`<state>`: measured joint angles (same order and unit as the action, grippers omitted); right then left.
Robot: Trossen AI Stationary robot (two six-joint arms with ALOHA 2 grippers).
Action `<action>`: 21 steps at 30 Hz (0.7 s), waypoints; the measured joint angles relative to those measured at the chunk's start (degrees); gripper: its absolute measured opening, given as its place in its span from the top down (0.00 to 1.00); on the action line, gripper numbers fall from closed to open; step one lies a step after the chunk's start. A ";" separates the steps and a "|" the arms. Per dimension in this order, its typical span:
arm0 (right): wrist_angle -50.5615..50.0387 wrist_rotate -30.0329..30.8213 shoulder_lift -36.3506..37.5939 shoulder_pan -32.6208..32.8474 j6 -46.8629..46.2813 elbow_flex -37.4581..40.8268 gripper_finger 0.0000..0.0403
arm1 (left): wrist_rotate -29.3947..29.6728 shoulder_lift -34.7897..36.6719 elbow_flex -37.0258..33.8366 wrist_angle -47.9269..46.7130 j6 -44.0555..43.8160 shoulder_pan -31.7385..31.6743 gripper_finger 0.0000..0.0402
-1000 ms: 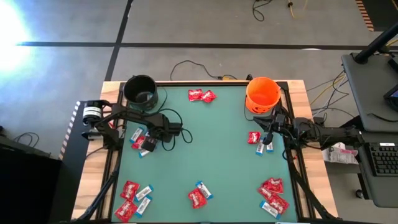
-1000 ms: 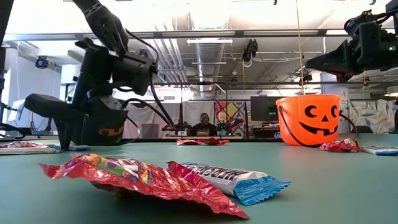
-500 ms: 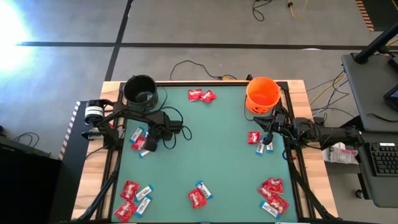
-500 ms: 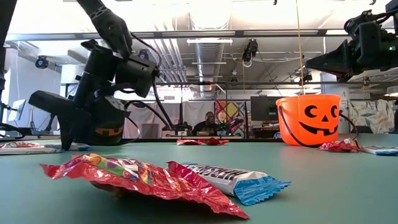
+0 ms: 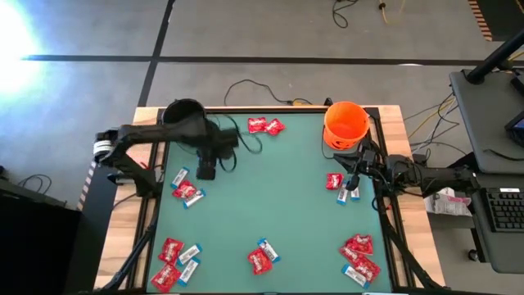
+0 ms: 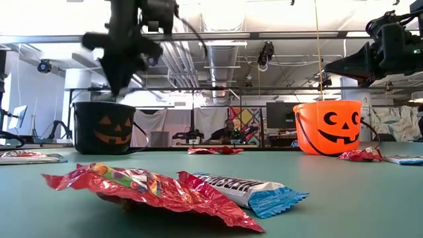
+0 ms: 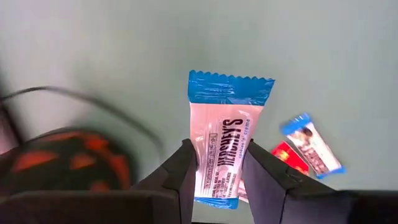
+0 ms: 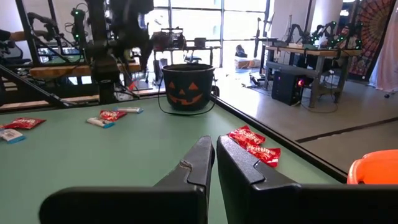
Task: Sort candy by brand, put in halloween buckets
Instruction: Put the white chocolate into the black bucket
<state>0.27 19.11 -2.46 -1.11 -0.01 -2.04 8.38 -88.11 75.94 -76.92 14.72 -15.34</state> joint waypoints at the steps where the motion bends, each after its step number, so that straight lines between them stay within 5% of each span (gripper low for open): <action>1: 0.00 0.01 0.00 -0.01 0.00 0.00 0.96 | 1.05 1.08 1.43 -0.34 -0.12 -1.47 0.77; 9: 0.00 0.00 0.01 -0.01 0.00 0.00 0.96 | 11.97 5.35 8.29 1.06 -11.08 -19.09 0.77; 16: 0.02 0.00 0.00 0.00 0.00 0.00 0.96 | 10.83 1.29 8.44 1.11 -21.45 -35.05 0.77; 21: 0.00 0.00 0.00 -0.02 0.00 -0.02 0.96 | 2.76 -3.99 8.19 1.25 -21.16 -40.87 0.77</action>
<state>0.27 19.12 -2.46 -1.13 -0.01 -2.06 11.14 -92.10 84.12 -75.67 -6.44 -56.21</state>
